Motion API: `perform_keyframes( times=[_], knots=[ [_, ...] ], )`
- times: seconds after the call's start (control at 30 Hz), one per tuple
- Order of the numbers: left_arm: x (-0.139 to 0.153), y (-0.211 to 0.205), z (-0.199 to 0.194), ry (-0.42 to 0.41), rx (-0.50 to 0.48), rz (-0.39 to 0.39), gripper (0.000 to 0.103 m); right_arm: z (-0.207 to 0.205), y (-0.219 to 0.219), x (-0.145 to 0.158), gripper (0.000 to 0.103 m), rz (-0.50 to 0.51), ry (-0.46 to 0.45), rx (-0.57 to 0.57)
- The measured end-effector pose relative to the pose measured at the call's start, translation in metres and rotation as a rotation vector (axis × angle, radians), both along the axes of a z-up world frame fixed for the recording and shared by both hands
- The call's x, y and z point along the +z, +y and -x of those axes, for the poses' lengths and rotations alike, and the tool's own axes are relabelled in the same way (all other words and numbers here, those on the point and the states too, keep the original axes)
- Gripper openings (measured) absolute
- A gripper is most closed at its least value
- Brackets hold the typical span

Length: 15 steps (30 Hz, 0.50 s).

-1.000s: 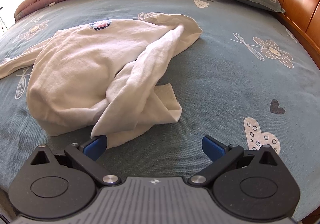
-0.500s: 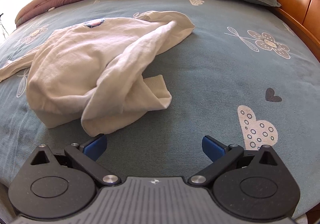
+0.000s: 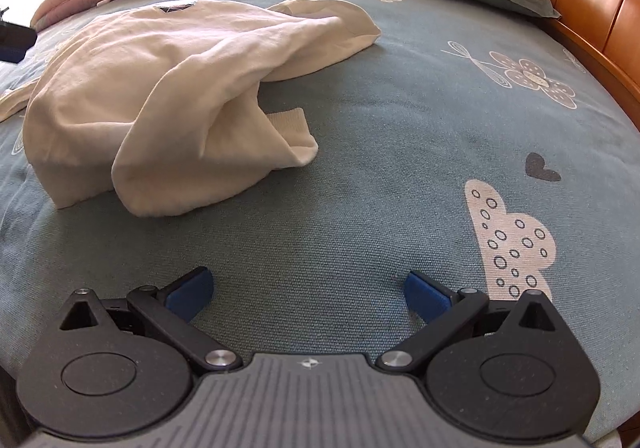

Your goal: Fold clothes

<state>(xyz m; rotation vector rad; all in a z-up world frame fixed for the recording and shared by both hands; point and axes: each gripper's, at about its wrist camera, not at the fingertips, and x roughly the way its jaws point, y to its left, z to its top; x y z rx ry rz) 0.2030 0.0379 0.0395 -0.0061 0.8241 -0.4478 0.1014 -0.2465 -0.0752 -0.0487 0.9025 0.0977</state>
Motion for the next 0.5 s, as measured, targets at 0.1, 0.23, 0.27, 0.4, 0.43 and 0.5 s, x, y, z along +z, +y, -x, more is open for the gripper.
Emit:
perform_keyframes(
  times=[0.1, 0.23, 0.27, 0.4, 0.43, 0.5],
  knots=[
    [0.008, -0.039, 0.005, -0.018, -0.085, -0.011, 0.068, 0.005, -0.001, -0.002, 0.103, -0.004, -0.036, 0.012],
    [-0.005, -0.097, 0.003, -0.03, -0.173, -0.075, 0.069, 0.009, -0.004, -0.002, 0.103, -0.006, -0.06, 0.037],
    [-0.01, -0.111, 0.002, -0.032, -0.189, -0.099, 0.069, 0.01, -0.004, -0.002, 0.103, -0.006, -0.057, 0.046],
    [-0.035, -0.163, -0.002, -0.045, -0.252, -0.213, 0.069, 0.012, -0.008, 0.0, 0.103, -0.002, -0.034, 0.074],
    [-0.041, -0.171, -0.004, -0.049, -0.261, -0.242, 0.07, 0.013, -0.009, 0.001, 0.103, -0.004, -0.033, 0.077],
    [-0.051, -0.178, -0.008, -0.077, -0.247, -0.313, 0.07, 0.016, -0.011, 0.001, 0.103, -0.007, -0.032, 0.085]
  ],
)
